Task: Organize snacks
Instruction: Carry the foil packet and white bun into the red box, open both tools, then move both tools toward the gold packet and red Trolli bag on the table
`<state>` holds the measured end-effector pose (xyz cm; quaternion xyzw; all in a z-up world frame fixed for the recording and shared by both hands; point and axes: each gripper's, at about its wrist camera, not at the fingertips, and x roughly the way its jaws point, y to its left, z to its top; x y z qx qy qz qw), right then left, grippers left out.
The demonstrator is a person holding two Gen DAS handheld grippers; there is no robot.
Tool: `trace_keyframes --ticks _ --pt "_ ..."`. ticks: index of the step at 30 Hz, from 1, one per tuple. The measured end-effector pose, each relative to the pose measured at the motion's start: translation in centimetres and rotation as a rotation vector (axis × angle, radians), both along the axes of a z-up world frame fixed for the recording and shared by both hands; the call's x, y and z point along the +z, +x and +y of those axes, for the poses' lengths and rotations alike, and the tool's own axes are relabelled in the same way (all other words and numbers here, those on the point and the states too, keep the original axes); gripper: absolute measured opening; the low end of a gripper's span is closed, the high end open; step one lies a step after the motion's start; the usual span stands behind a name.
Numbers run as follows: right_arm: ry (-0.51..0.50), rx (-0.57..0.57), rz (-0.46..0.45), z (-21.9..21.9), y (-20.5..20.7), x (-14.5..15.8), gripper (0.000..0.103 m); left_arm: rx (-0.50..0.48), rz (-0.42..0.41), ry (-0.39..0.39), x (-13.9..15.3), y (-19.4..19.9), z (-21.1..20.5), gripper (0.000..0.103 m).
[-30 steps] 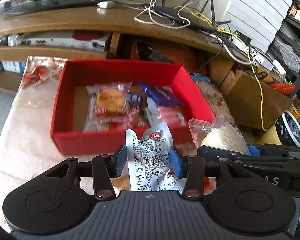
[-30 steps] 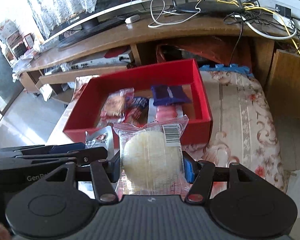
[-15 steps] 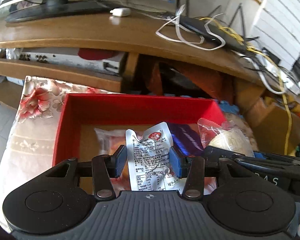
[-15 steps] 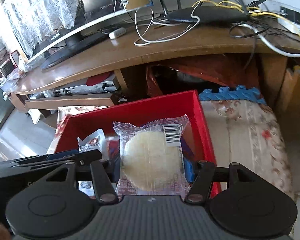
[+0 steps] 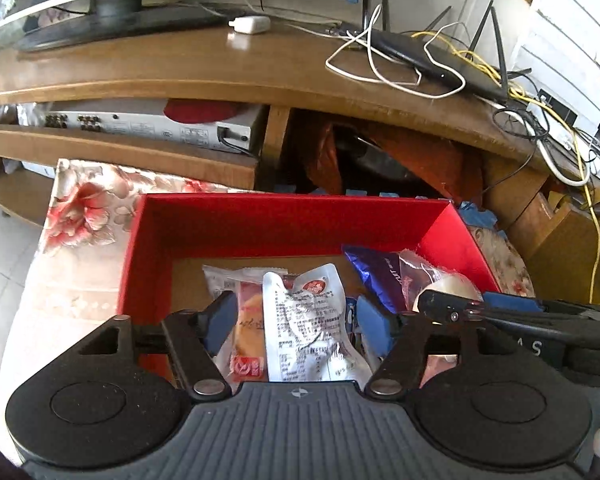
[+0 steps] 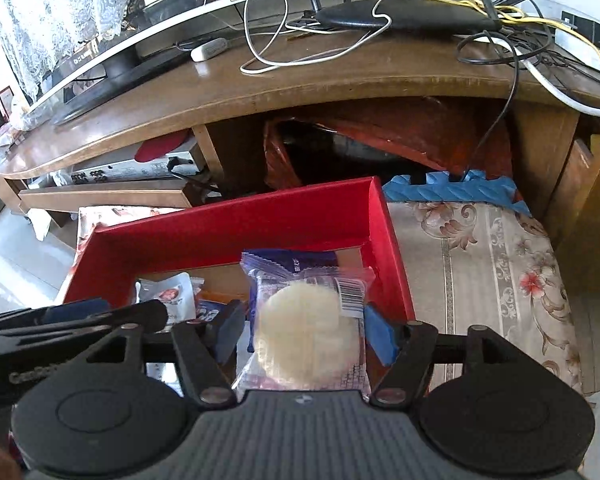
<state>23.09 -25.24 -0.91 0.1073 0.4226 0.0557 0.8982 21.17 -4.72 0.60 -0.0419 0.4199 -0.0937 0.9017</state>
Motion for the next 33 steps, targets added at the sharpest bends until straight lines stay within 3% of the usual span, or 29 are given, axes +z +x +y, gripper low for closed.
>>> trace_keyframes --ticks 6,9,14,22,33 --pt "-0.071 0.03 -0.046 0.7 -1.8 1.3 0.067 0.031 -0.009 -0.011 0.9 -2.8 2.1 0.078" --pt "-0.06 0.028 -0.044 0.6 -3.1 1.7 0.067 0.023 -0.007 -0.035 1.3 -4.9 2.8 0.078" --pt "-0.048 0.032 -0.061 0.5 -5.9 2.8 0.067 -0.023 -0.023 0.001 1.6 -8.3 2.5 0.08" --pt "-0.02 0.032 -0.064 0.2 -11.0 3.4 0.068 -0.168 -0.025 -0.009 1.6 -11.1 1.3 0.084" --pt "0.025 0.037 -0.011 -1.5 -12.9 2.1 0.068 -0.341 0.046 0.088 -1.7 -11.8 -0.1 0.085"
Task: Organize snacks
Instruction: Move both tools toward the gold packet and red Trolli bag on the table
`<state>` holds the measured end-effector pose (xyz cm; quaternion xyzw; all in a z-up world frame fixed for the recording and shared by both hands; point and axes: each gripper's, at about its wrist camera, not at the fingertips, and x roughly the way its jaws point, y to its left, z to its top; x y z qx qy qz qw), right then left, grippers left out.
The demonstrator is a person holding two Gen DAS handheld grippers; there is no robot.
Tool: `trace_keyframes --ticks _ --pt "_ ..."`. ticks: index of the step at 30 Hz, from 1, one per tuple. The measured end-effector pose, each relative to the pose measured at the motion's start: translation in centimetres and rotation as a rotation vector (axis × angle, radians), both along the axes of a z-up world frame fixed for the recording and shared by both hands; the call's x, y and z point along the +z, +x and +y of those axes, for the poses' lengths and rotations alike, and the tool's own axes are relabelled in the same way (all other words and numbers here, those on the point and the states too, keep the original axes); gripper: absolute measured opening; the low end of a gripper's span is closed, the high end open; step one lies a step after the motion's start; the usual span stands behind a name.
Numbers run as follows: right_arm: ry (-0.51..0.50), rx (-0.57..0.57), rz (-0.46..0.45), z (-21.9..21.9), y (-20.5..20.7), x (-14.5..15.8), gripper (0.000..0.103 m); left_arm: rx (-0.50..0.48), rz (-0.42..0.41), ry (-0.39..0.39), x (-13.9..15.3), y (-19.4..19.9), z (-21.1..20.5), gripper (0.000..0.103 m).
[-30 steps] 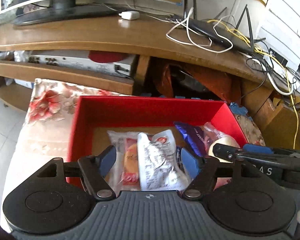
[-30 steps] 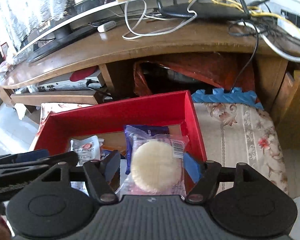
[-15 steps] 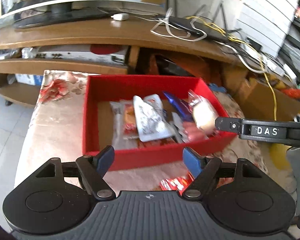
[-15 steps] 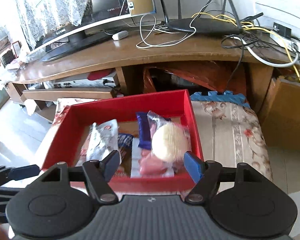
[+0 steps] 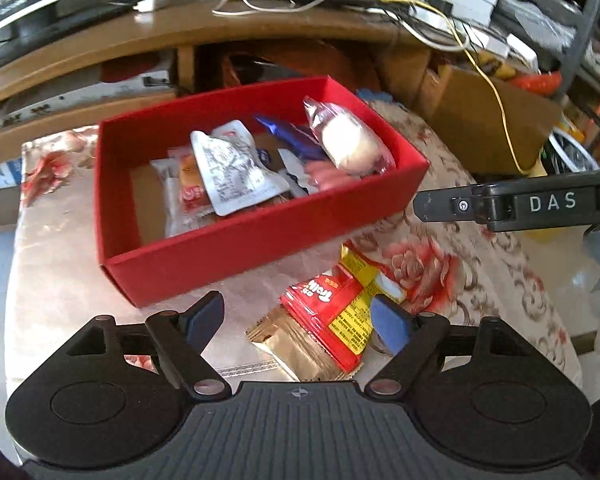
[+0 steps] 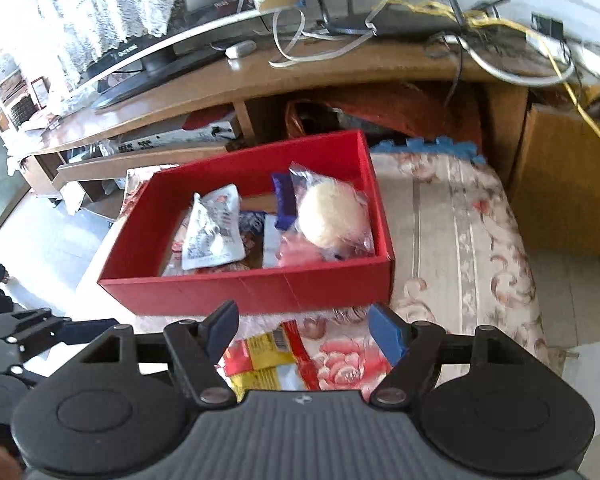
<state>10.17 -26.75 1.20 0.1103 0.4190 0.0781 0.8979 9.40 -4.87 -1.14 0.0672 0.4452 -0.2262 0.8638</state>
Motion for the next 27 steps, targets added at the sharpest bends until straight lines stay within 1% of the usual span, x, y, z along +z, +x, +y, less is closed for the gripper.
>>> trace_keyframes --ticks 2,5,6,7,12,14,15,17,19,21,22,24,27 --pt "0.002 0.004 0.018 -0.3 0.1 -0.4 0.068 -0.005 0.014 -0.001 -0.4 0.3 -0.4 0.085" --pt "-0.004 0.0 0.048 -0.8 0.4 -1.2 0.068 0.001 0.082 -0.048 -1.5 1.1 -1.3 0.085" --pt "-0.002 -0.008 0.053 -1.1 0.5 -1.3 0.068 -0.001 0.103 -0.057 -1.9 1.3 -1.9 0.085" --pt "-0.002 -0.014 0.056 -1.4 0.6 -1.3 0.068 -0.011 0.106 -0.053 -2.2 1.4 -2.5 0.085" --pt "0.02 -0.048 0.056 -2.9 0.5 -1.2 0.068 -0.113 0.08 0.04 -3.2 1.7 -5.4 0.086" --pt "0.02 -0.047 0.069 -3.2 0.4 -1.5 0.069 -0.125 0.086 0.082 -3.9 2.0 -5.6 0.086" --pt "0.021 -0.043 0.076 -3.2 0.4 -1.7 0.069 -0.121 0.099 0.086 -4.1 2.1 -5.2 0.086" --pt "0.026 -0.029 0.097 -3.1 0.6 -2.4 0.069 -0.091 0.118 0.067 -4.1 2.4 -3.9 0.086" --pt "0.021 -0.005 0.127 -2.6 0.9 -3.2 0.069 -0.036 0.134 0.049 -3.7 2.9 -2.4 0.086" --pt "0.007 0.03 0.15 -1.5 1.5 -4.0 0.069 0.017 0.15 0.013 -3.0 3.0 -0.6 0.086" --pt "0.003 0.053 0.157 -0.7 1.8 -4.3 0.069 0.04 0.151 -0.003 -2.6 3.0 0.1 0.087" --pt "0.005 0.085 0.171 0.7 2.6 -4.7 0.069 0.085 0.134 -0.008 -1.6 2.7 1.4 0.088" --pt "0.032 0.115 0.184 2.6 3.8 -5.0 0.069 0.112 0.116 -0.032 -0.8 2.6 2.6 0.089"
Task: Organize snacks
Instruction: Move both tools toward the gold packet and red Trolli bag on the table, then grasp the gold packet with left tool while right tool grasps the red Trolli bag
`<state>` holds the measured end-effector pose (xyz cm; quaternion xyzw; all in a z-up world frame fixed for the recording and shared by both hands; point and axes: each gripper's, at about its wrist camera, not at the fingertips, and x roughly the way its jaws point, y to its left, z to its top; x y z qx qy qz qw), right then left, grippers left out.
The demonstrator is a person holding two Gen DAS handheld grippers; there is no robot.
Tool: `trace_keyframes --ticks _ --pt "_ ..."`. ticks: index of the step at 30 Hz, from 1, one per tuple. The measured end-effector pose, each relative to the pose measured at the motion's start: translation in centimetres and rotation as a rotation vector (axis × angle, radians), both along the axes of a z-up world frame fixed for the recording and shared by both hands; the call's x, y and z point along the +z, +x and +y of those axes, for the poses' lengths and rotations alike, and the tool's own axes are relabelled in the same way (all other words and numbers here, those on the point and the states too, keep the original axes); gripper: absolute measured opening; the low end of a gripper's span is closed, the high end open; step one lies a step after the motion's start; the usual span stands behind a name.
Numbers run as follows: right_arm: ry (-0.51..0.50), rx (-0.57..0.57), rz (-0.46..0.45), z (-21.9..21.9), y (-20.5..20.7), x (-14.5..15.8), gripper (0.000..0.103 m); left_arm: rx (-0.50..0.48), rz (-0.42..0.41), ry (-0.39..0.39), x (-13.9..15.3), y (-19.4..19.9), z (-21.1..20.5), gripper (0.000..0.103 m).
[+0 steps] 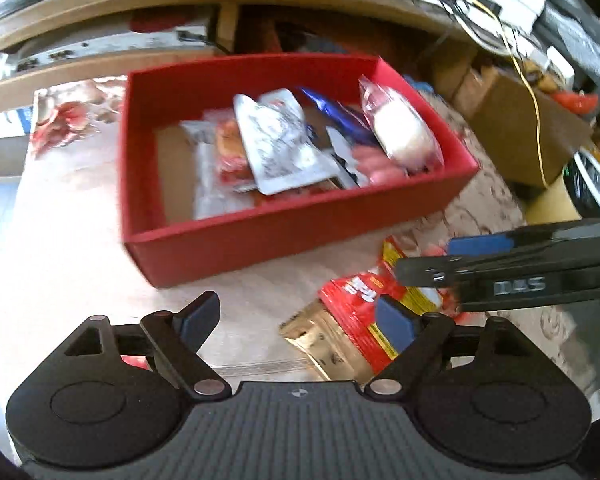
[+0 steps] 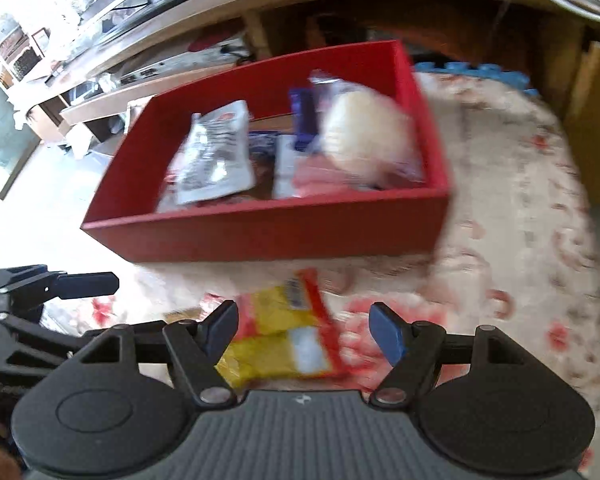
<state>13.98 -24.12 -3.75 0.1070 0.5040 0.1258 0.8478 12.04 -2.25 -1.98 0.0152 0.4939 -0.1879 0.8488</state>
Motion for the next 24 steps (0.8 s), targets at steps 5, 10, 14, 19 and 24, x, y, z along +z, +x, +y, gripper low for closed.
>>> trace_keyframes --ticks 5,10,14,19,24 --pt "-0.05 0.016 0.012 3.6 2.1 -1.3 0.068 0.045 0.0 0.042 0.0 0.1 0.5 0.087" --pt "-0.207 0.075 -0.001 5.4 2.6 -2.4 0.069 0.059 0.014 -0.001 0.3 0.4 1.7 0.089" --pt "-0.26 0.137 0.012 3.9 0.2 -1.8 0.071 0.022 0.026 -0.007 0.1 0.4 0.7 0.089" --pt "-0.246 0.033 0.024 -0.9 -2.9 -1.2 0.072 -0.041 0.074 0.002 -1.4 0.2 -1.6 0.089" --pt "-0.158 -0.077 0.015 -4.7 -5.0 -0.1 0.072 -0.153 0.113 0.075 -3.6 -0.6 -4.0 0.089"
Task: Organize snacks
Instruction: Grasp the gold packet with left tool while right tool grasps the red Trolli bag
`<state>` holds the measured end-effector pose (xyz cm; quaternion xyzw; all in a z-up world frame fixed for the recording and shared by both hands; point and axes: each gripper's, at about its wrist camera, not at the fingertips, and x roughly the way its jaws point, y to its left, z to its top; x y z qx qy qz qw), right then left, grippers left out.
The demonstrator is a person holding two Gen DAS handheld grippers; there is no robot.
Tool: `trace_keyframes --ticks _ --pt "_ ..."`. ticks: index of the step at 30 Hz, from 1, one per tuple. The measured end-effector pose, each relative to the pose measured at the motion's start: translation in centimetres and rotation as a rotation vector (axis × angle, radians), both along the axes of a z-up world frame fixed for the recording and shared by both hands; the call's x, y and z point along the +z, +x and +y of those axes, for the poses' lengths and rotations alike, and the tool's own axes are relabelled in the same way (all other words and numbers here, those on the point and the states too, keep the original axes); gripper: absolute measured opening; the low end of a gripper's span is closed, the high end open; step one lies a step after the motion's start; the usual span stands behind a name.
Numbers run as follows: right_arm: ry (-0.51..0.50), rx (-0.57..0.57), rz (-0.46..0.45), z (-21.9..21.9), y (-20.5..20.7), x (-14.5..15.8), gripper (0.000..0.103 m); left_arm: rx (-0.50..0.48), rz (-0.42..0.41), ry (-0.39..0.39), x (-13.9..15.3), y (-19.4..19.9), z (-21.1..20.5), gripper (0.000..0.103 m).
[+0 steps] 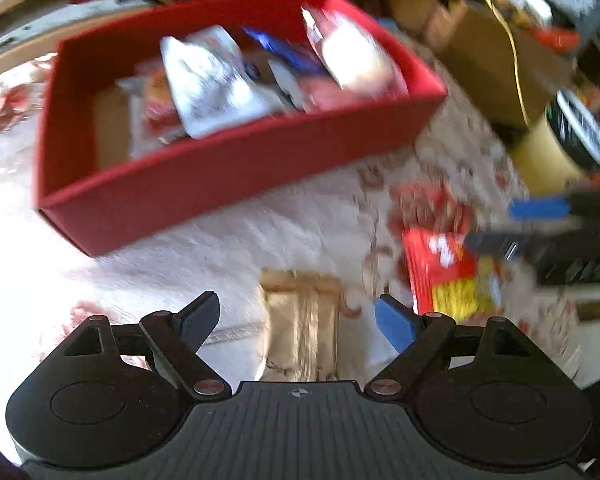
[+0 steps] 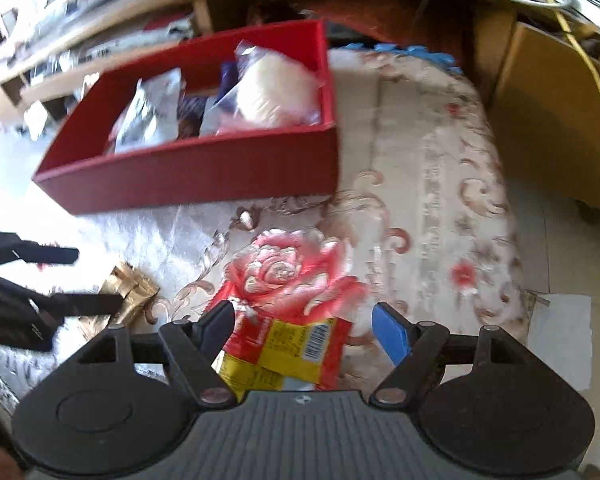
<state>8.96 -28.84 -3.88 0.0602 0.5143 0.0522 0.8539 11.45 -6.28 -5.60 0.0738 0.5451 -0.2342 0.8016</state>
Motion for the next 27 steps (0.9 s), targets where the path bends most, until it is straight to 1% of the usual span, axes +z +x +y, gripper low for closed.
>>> trace_keyframes --ticks 1,2,3,6,7,8,9,10,11,13,14,17,19,22,24,25,26,27 --pt "0.009 -0.008 -0.008 -0.3 0.0 0.2 0.072 -0.013 0.011 0.023 -0.7 -0.1 -0.4 0.09" --pt "0.021 -0.01 -0.013 -0.5 0.1 0.3 0.072 -0.03 -0.004 0.031 -0.9 -0.3 -0.6 0.093" --pt "0.037 -0.003 -0.015 -0.7 0.3 0.3 0.072 -0.046 -0.024 0.047 -1.0 -0.7 -0.9 0.092" --pt "0.062 0.06 -0.014 -0.3 0.5 0.2 0.072 -0.06 -0.071 0.091 -1.3 -1.4 -1.5 0.085" --pt "0.062 0.094 -0.021 -0.1 0.5 0.4 0.072 -0.058 -0.09 0.11 -1.2 -1.6 -1.6 0.074" --pt "0.054 0.143 -0.039 0.1 0.5 0.7 0.072 -0.054 -0.104 0.12 -1.0 -1.7 -1.5 0.06" --pt "0.034 0.193 -0.056 0.4 0.4 1.0 0.072 -0.046 -0.098 0.099 -0.8 -1.6 -1.1 0.051" --pt "-0.002 0.252 -0.069 0.7 0.4 1.2 0.072 -0.03 -0.078 0.063 -0.7 -1.5 -0.6 0.049" --pt "-0.054 0.316 -0.075 1.1 0.4 1.3 0.072 -0.016 -0.068 0.047 -0.6 -1.5 -0.3 0.049" --pt "-0.166 0.428 -0.066 1.8 0.3 1.2 0.072 -0.013 -0.079 0.066 -0.6 -1.7 0.0 0.049" --pt "-0.199 0.479 -0.058 2.3 0.3 1.2 0.072 -0.013 -0.076 0.064 -0.6 -1.7 0.0 0.049" --pt "-0.214 0.593 -0.052 3.5 0.4 1.4 0.072 -0.016 -0.055 0.035 -0.6 -1.4 -0.2 0.049" --pt "-0.227 0.679 -0.039 5.0 0.5 1.2 0.072 -0.027 -0.049 0.031 -0.5 -1.3 -0.7 0.049" --pt "-0.257 0.815 0.013 7.2 0.8 -0.4 0.072 -0.035 -0.039 0.016 -0.5 -0.9 -0.6 0.05" --pt "-0.278 0.863 0.051 8.1 1.0 -1.9 0.073 -0.039 -0.033 0.005 -0.5 -0.8 -0.3 0.05" --pt "-0.271 0.863 0.066 8.1 1.1 -2.5 0.078 -0.042 -0.031 -0.001 -0.6 -0.7 -0.2 0.05" --pt "-0.247 0.842 0.064 7.9 1.4 -2.7 0.08 -0.049 -0.029 -0.009 -0.6 -0.7 -0.1 0.051" --pt "-0.21 0.809 0.081 7.4 1.8 -2.8 0.081 -0.054 -0.028 -0.014 -0.7 -0.6 -0.2 0.051"
